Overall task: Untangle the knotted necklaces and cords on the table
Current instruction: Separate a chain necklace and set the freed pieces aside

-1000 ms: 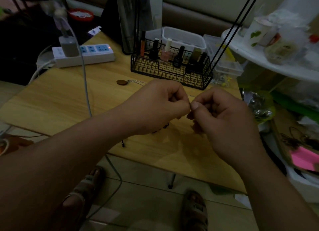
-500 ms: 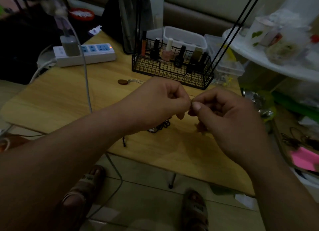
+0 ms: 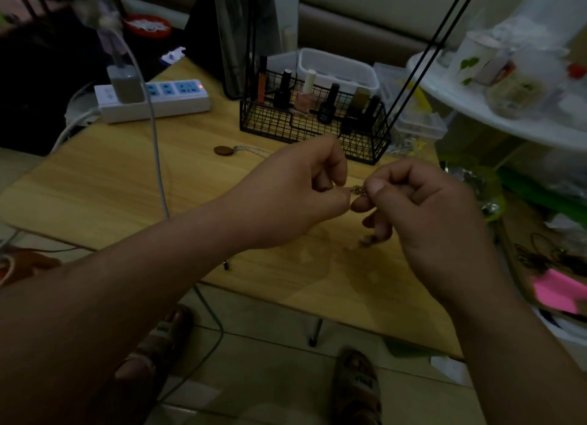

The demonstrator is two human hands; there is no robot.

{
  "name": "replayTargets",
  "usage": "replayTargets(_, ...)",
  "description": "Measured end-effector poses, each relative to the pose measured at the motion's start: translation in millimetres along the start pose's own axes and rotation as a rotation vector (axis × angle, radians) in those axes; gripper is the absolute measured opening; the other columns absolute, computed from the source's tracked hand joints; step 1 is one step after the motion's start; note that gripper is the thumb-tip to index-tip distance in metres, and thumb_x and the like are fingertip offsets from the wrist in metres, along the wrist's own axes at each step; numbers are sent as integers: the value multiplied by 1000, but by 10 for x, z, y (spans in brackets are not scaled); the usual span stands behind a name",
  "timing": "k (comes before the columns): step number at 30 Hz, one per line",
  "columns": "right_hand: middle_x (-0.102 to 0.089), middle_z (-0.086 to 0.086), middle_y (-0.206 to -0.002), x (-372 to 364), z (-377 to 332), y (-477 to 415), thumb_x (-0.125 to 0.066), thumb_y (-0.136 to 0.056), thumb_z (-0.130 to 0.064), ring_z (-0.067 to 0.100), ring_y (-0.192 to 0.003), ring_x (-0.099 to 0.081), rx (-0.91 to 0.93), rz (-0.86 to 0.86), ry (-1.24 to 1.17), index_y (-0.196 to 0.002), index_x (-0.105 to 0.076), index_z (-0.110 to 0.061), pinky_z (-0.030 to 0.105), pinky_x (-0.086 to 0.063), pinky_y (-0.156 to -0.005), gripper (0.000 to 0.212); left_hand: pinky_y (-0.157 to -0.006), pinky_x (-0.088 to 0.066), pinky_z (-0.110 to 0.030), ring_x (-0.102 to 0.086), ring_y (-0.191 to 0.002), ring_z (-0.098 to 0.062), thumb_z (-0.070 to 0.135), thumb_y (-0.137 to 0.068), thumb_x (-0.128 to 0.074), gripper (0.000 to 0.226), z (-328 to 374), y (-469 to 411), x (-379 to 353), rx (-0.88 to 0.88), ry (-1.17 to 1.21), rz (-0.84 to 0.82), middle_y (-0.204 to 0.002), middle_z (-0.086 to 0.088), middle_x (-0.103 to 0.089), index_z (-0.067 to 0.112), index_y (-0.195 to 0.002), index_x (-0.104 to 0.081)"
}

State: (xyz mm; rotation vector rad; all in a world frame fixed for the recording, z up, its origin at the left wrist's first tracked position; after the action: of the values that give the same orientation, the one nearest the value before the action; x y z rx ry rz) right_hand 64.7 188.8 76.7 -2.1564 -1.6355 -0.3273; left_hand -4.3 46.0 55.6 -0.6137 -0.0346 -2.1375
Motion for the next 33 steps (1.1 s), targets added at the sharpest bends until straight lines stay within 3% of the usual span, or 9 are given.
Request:
replayTargets(5,-74,7,-78,35,113,-31,-56,-102,-13,17,-56,-53,-106,2,-207,-92,-67,-11,28,-56,-65,15,-56,-45,-30,-53,-61,-11,17,-96,-72,11,23,9,-24,-19,44,-28,-72,-7,-61,21,-101,-63)
replayTargets(9,-73,7,-79,4,122,-38,-54,-103,-12,11,-54,-51,-129,-18,-257,-95,-66,-9,32,-57,-65,15,-60,-45,-23,-53,-67,-4,23,-96,-73,14,57,33,-21,-52,54,-27,-80,9,-61,23,-102,-60)
replayTargets(12,-73,6,-78,-1,118,-41,-54,-103,-13,10,-54,-51,-133,-20,-259,-96,-67,-9,29,-57,-64,16,-54,-38,-12,-49,-59,-1,20,-97,-71,12,80,51,-6,-65,8,-13,-69,25,-58,19,-92,-60)
replayTargets(16,-71,3,-77,-13,97,-43,-55,-103,-15,13,-57,-51,-112,-43,-189,-97,-69,-8,27,-56,-64,17,-46,-32,-11,-44,-46,0,21,-99,-67,8,86,66,-13,-24,19,-25,-56,31,-56,17,-92,-68)
replayTargets(21,-71,2,-76,-51,39,-19,-58,-102,-15,11,-59,-55,-65,-80,-114,-94,-70,-8,25,-55,-61,16,-53,-42,-21,-49,-58,-2,28,-99,-68,10,18,46,-8,40,93,-23,-69,23,-63,22,-93,-73)
replayTargets(26,-71,2,-75,-51,30,-23,-58,-101,-15,13,-59,-55,-61,-82,-123,-94,-70,-8,23,-54,-59,16,-55,-41,-12,-51,-59,3,23,-99,-68,9,-34,33,-10,87,183,-57,-69,18,-63,17,-95,-73)
replayTargets(31,-72,3,-77,-71,44,-30,-57,-102,-14,16,-60,-54,-72,-90,-162,-95,-69,-7,23,-54,-64,16,-54,-41,-20,-49,-61,-7,19,-100,-66,9,-65,40,-40,142,292,-111,-78,-1,-62,12,-99,-71)
replayTargets(33,-72,3,-78,-82,54,-26,-56,-103,-14,14,-59,-54,-74,-91,-162,-97,-69,-5,23,-54,-64,17,-54,-42,-21,-49,-62,-8,19,-99,-67,7,-69,41,-53,156,307,-122,-79,-1,-63,15,-96,-70)
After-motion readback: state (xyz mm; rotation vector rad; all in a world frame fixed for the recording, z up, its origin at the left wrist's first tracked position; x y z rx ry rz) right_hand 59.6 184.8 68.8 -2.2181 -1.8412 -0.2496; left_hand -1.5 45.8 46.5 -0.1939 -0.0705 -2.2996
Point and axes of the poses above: each hand's wrist, its own y-axis away from the middle knuckle, its own x-axis out of the back of the hand, z = x × y, the point moved 8 cm from there along -y, towards the middle knuckle
